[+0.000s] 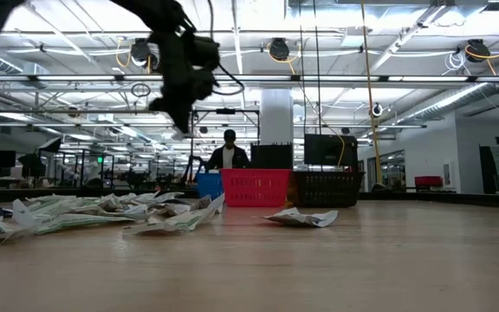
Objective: Pick & Place First Aid Supplies
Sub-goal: Put the alcohol pad into the blue bin
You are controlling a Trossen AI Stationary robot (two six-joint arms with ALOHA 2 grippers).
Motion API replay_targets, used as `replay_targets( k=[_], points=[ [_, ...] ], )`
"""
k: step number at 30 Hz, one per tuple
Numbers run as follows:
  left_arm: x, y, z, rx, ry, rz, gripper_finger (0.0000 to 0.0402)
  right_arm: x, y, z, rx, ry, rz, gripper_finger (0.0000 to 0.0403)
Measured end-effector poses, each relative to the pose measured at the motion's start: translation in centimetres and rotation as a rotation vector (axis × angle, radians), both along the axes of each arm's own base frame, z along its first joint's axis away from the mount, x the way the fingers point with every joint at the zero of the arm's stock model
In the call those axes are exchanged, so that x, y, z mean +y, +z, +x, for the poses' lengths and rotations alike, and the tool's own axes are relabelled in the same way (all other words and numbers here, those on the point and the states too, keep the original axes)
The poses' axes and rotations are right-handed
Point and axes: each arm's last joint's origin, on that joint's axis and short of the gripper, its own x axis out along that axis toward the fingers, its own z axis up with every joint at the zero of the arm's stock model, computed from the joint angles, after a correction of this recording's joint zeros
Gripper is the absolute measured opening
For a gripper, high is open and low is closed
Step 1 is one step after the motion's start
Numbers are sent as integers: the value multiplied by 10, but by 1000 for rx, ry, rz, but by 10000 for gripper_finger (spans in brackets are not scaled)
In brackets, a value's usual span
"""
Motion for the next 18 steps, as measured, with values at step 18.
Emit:
replay_targets(
  k=[18],
  points=[
    [73, -46, 61, 109, -13, 7, 0, 0, 3, 0, -25, -3, 15, 116]
  ],
)
